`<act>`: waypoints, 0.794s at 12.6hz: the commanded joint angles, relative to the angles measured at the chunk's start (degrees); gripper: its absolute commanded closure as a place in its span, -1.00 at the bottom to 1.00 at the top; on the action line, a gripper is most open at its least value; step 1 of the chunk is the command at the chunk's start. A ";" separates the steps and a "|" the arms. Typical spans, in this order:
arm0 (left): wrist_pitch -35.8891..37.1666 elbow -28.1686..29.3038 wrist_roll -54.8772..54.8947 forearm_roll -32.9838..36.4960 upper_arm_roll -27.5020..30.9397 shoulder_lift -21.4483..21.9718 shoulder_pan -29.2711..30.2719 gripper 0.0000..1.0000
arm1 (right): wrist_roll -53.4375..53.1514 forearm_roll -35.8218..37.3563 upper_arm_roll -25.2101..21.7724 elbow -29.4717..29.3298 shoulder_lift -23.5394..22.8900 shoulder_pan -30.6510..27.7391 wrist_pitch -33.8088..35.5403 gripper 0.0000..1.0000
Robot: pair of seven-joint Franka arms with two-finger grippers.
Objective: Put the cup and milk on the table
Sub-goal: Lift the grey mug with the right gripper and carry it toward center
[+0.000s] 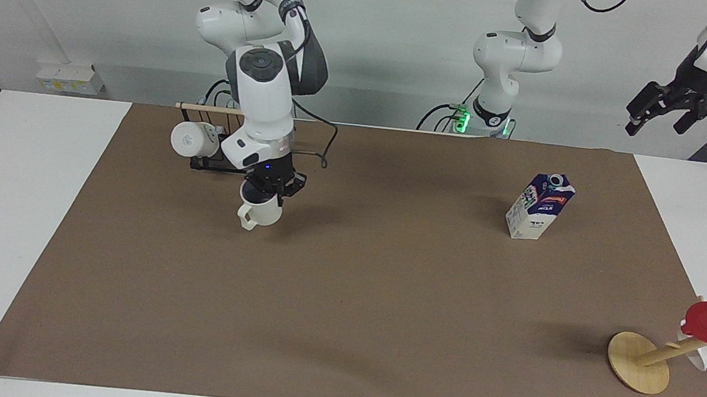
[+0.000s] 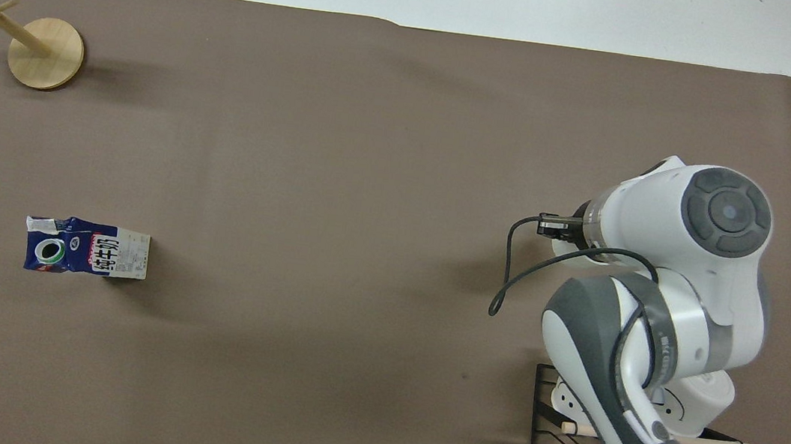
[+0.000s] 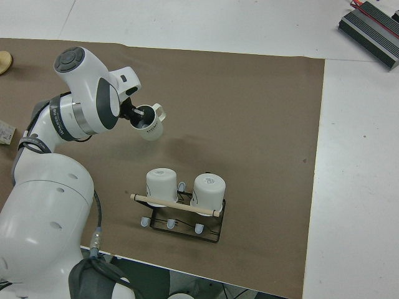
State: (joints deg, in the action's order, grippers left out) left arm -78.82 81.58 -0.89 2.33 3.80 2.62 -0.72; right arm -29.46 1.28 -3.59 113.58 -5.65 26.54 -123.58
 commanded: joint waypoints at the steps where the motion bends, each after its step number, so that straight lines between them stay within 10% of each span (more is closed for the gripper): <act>1: 0.60 0.25 0.27 0.30 -0.72 0.72 0.55 -1.00 | -6.55 0.66 0.16 -0.20 -0.94 3.68 -1.13 1.00; 10: 0.07 2.51 0.80 -1.18 -1.42 1.94 -0.16 -1.00 | -26.15 3.46 0.16 -1.43 -9.29 15.81 -10.89 1.00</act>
State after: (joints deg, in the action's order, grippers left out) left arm -78.82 81.68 -0.79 2.09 2.50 2.66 -0.74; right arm -51.67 2.36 -3.38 113.40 -13.21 41.22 -133.34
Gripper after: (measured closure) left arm 0.000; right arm 0.956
